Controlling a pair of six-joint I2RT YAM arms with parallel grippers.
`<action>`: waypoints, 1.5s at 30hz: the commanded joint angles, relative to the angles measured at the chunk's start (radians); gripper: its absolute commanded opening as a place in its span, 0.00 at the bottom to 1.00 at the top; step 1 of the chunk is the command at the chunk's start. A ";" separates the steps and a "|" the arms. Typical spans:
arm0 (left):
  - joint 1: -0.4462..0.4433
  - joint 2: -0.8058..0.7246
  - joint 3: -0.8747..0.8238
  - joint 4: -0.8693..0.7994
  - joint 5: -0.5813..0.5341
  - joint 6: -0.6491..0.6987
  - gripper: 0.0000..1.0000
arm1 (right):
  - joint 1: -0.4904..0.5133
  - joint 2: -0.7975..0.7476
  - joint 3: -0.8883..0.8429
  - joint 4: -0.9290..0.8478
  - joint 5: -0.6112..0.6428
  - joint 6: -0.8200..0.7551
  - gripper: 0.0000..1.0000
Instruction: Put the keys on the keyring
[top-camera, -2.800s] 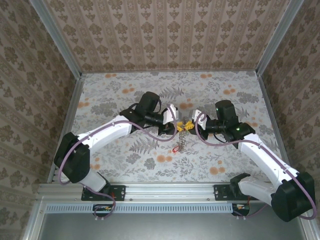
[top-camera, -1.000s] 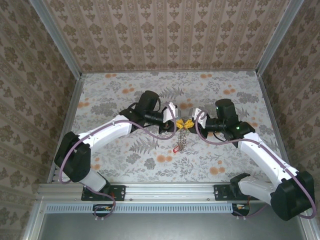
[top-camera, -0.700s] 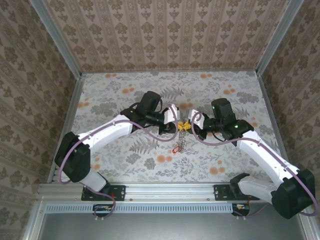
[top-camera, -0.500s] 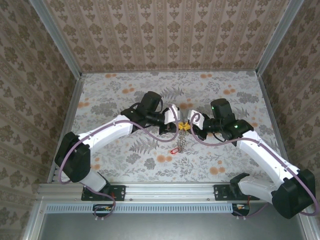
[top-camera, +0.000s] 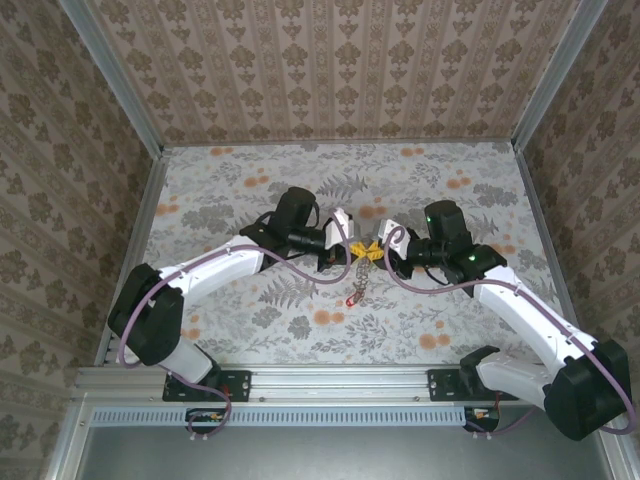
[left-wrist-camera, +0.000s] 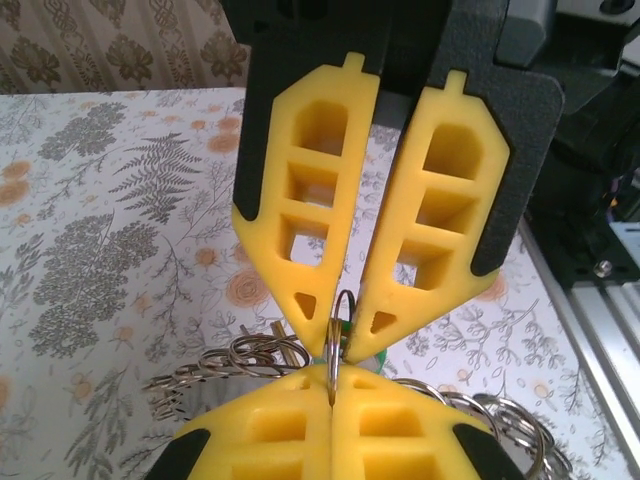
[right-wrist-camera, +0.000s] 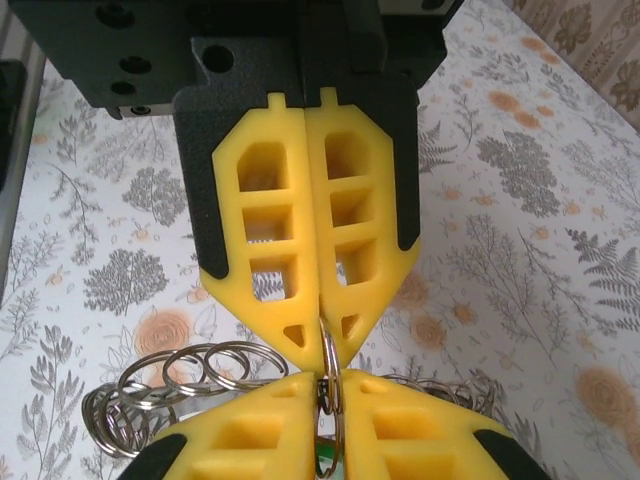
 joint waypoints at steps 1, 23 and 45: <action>0.013 -0.033 -0.004 0.168 0.129 -0.092 0.00 | -0.008 -0.022 -0.042 0.135 -0.102 0.075 0.15; 0.014 -0.033 0.059 -0.128 0.008 0.100 0.18 | -0.020 -0.010 0.059 -0.036 -0.063 0.009 0.00; -0.008 -0.030 0.061 -0.019 0.002 0.030 0.00 | 0.046 0.001 0.118 -0.161 0.068 -0.060 0.09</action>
